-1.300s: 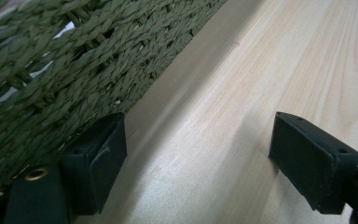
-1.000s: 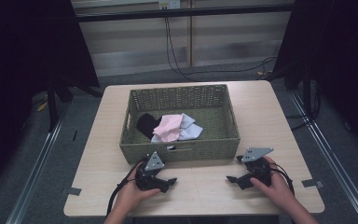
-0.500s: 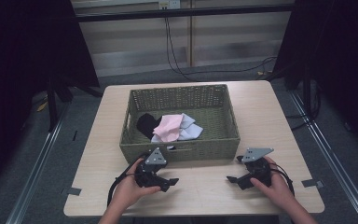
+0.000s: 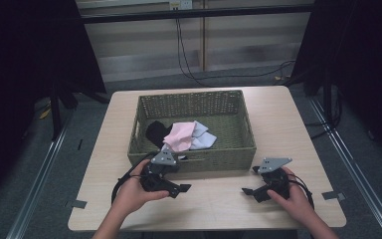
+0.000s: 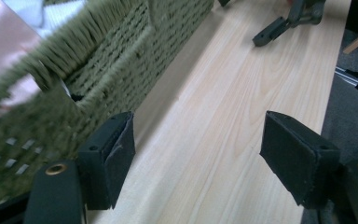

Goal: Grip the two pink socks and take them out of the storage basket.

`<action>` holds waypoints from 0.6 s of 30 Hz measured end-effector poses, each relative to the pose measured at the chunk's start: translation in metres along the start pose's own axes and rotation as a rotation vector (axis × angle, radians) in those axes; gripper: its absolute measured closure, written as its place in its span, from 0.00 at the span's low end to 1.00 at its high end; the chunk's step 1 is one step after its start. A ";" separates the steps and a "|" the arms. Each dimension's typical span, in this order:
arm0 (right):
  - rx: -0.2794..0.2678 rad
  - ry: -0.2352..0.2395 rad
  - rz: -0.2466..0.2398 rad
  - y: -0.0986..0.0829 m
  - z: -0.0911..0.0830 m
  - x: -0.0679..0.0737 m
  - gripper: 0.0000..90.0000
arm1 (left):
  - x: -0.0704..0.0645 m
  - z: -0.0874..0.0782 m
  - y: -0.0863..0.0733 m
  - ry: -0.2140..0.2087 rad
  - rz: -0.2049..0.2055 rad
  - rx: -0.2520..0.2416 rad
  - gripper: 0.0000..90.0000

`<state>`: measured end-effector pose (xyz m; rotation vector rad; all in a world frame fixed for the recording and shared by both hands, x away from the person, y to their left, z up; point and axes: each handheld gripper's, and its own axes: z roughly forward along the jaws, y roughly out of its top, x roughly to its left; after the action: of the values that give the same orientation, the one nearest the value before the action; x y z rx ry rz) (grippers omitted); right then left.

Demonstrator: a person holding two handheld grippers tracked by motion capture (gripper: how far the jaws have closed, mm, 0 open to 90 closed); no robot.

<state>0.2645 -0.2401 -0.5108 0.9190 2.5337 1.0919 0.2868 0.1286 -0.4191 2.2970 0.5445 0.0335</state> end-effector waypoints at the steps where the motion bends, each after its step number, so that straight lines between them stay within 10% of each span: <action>1: 0.002 0.002 0.002 0.000 0.000 0.000 0.12 | 0.000 -0.002 0.002 -0.002 0.005 0.002 0.29; 18: 0.001 0.002 0.001 0.000 0.000 0.000 0.12 | 0.014 -0.032 0.044 -0.030 -0.021 0.007 0.29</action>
<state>0.2645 -0.2400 -0.5108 0.9207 2.5354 1.0923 0.3097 0.1288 -0.3680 2.2949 0.5542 -0.0139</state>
